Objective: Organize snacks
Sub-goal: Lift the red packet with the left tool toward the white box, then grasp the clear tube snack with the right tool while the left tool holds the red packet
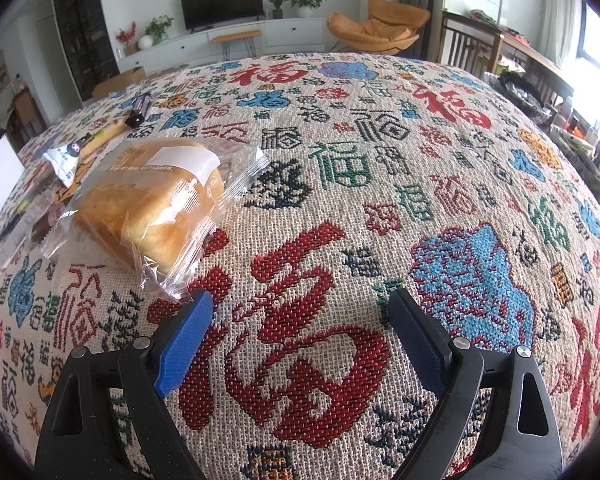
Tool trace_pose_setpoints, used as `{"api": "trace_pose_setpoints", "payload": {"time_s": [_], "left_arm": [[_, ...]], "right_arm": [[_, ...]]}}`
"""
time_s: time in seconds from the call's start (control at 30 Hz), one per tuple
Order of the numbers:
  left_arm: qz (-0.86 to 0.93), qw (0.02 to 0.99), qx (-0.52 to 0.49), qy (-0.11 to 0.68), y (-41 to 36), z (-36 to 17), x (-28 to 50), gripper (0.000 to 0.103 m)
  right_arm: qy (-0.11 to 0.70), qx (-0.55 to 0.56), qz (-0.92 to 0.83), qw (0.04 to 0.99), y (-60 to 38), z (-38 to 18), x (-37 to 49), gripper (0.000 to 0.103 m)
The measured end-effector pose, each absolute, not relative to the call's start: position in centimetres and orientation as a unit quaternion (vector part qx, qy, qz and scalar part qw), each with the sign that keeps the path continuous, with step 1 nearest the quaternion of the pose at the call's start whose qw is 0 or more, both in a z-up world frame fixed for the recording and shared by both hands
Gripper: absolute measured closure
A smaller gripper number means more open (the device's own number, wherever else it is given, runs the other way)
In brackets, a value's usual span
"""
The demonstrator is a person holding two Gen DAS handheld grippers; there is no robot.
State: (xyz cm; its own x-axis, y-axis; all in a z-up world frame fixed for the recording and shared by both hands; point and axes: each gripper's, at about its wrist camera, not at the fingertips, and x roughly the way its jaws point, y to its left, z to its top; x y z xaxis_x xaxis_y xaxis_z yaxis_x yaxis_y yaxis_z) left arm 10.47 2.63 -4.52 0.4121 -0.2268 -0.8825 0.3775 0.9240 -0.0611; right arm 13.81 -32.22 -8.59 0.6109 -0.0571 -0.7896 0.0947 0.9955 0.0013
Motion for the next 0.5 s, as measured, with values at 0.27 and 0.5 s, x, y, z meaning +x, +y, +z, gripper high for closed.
{"api": "trace_pose_setpoints", "payload": {"time_s": [0.27,0.5], "left_arm": [[-0.227,0.831,0.08,0.502,0.7,-5.6,9.0,0.04],[-0.229,0.857,0.038,0.46,0.2,-4.6,6.8,0.083]], "right_arm": [[0.477,0.084,-0.01,0.875,-30.5,-4.7,11.7,0.013],[0.527,0.183,0.171,0.813,-20.3,-1.1,14.1,0.013]]}}
